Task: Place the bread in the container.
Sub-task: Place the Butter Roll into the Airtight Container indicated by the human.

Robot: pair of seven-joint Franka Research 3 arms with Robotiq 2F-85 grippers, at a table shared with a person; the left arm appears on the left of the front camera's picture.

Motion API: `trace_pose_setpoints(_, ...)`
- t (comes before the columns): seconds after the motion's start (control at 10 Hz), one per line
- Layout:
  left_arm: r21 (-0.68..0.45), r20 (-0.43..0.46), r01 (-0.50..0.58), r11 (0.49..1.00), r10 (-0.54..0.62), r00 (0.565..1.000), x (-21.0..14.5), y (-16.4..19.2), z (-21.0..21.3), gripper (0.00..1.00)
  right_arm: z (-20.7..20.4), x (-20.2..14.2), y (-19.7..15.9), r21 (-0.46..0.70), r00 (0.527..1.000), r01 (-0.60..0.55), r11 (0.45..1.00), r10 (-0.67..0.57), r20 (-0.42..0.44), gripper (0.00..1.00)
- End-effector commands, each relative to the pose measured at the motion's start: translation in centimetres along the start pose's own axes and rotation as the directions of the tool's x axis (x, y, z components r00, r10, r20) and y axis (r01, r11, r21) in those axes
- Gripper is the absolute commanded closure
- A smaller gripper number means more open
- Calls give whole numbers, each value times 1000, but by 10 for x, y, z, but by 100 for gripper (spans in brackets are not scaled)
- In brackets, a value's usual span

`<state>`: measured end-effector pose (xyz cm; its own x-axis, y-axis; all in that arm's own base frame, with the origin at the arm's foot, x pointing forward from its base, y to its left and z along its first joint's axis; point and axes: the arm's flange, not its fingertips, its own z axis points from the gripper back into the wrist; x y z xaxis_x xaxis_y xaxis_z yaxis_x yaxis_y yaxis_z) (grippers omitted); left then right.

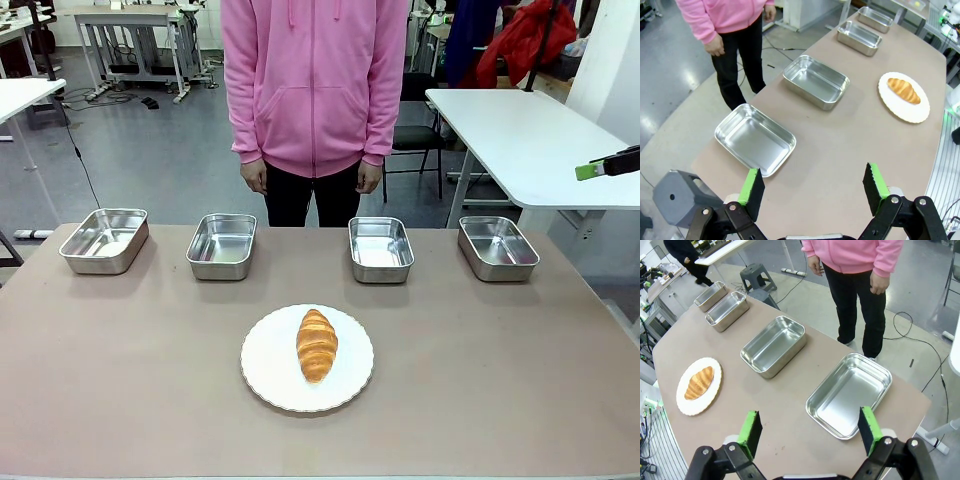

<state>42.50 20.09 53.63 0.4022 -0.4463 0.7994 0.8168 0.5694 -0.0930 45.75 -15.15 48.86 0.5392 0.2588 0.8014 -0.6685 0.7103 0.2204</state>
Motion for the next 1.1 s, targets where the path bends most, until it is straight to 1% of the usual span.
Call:
trace_pose_setpoints(0.0, -3, 3, 9, 1000, -9, 1000, 1, -1, 2, 0, 1, 1, 0, -2, 1000, -1, 1000, 1, 2, 0)
trace_pose_setpoints(1.0, -3, 3, 9, 1000, -9, 1000, 1, -1, 2, 0, 1, 1, 0, -2, 1000, -1, 1000, 1, 2, 0)
